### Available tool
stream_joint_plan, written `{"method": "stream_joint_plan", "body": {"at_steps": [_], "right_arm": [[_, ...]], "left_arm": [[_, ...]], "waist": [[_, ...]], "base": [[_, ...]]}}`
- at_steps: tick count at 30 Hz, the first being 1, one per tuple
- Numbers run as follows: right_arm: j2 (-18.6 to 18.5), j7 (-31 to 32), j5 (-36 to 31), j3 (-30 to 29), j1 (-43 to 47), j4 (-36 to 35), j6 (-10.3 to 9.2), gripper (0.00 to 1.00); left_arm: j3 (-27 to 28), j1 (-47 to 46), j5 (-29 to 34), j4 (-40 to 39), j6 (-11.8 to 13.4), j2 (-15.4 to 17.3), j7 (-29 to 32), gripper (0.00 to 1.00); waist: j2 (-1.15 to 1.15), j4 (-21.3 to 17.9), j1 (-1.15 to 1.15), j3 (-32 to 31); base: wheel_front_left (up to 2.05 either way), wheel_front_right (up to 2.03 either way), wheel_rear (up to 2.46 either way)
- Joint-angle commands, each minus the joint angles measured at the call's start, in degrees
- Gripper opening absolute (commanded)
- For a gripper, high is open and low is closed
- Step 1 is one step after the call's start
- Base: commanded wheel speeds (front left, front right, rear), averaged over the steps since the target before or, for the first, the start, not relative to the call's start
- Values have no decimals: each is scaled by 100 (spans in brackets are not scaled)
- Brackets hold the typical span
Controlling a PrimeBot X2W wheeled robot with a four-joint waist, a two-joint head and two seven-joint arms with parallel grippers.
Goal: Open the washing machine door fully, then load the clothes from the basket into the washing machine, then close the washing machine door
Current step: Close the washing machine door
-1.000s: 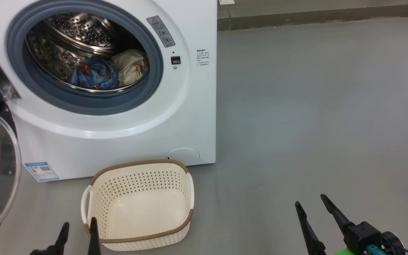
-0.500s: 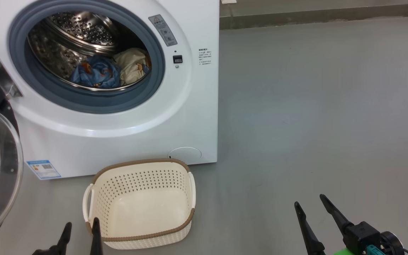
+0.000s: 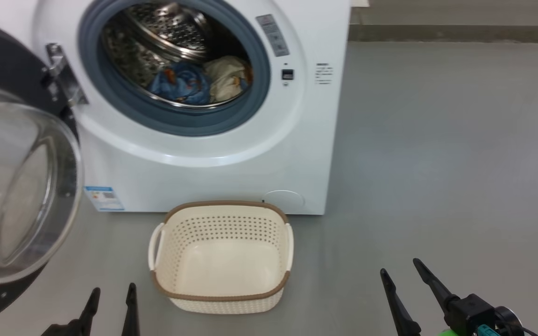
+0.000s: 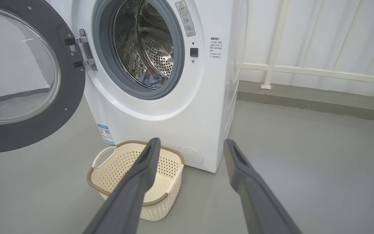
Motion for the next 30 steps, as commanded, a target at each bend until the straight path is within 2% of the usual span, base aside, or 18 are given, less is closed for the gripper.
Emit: {"method": "stream_joint_plan", "body": {"at_steps": [1, 9, 15, 30], "right_arm": [[-17, -71, 85, 188, -58, -105, 9, 100], [-17, -128, 208, 353, -96, -29, 9, 100], [-17, -165, 283, 458, -53, -24, 9, 100], [-17, -190, 240, 916, -478, 187, 9, 100]], "left_arm": [[208, -125, 56, -182, 47, 153, -11, 100], [228, -30, 54, -353, 108, 282, 125, 100], [226, 29, 50, -466, 144, 365, 233, 100], [465, 328, -60, -818, 364, 387, 123, 100]], "waist": [[0, 513, 0, -33], [0, 1363, 0, -133], [0, 1841, 0, -223], [0, 2025, 0, -22]], "base": [[0, 0, 0], [0, 0, 0], [0, 0, 0], [0, 0, 0]]}}
